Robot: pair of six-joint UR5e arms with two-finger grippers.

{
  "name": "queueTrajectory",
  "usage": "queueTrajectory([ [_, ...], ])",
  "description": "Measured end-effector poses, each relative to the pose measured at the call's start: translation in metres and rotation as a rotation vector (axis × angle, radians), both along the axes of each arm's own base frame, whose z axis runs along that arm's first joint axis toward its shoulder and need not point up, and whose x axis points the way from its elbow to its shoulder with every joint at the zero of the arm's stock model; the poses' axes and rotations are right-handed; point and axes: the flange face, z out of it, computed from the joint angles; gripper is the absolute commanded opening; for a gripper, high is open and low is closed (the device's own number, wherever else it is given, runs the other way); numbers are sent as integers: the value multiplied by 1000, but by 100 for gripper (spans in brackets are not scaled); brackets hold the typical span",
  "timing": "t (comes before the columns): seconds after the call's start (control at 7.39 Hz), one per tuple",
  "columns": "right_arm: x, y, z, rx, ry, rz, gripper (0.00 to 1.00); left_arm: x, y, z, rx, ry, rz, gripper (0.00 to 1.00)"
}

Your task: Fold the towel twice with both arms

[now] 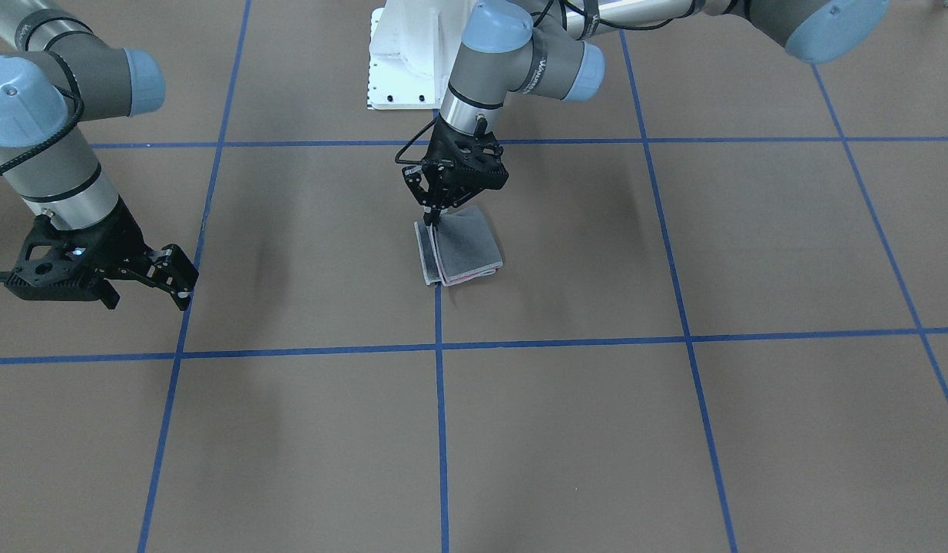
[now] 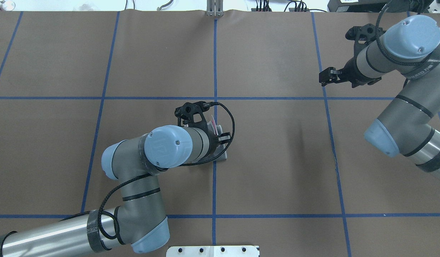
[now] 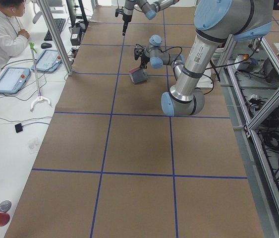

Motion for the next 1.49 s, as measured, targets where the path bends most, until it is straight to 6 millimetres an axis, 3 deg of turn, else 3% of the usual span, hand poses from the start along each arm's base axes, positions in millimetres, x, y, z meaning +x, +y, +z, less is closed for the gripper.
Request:
queueTrajectory([
  [0.14,0,0,0,0,0,1,100,2,4,-1,4,2,7,9],
  [0.27,0,0,0,-1,0,1,100,6,10,-2,6,2,17,62],
  [0.41,0,0,0,-1,0,1,100,8,13,-2,7,1,23,100],
  [1.08,7,-5,2,-3,4,5,100,2,9,-7,28,1,29,100],
  [1.35,37,-18,12,-5,8,-17,100,-19,-18,-1,81,-63,55,100],
  [1.49,63,-23,28,2,30,-45,100,-43,-37,8,91,-120,80,100],
])
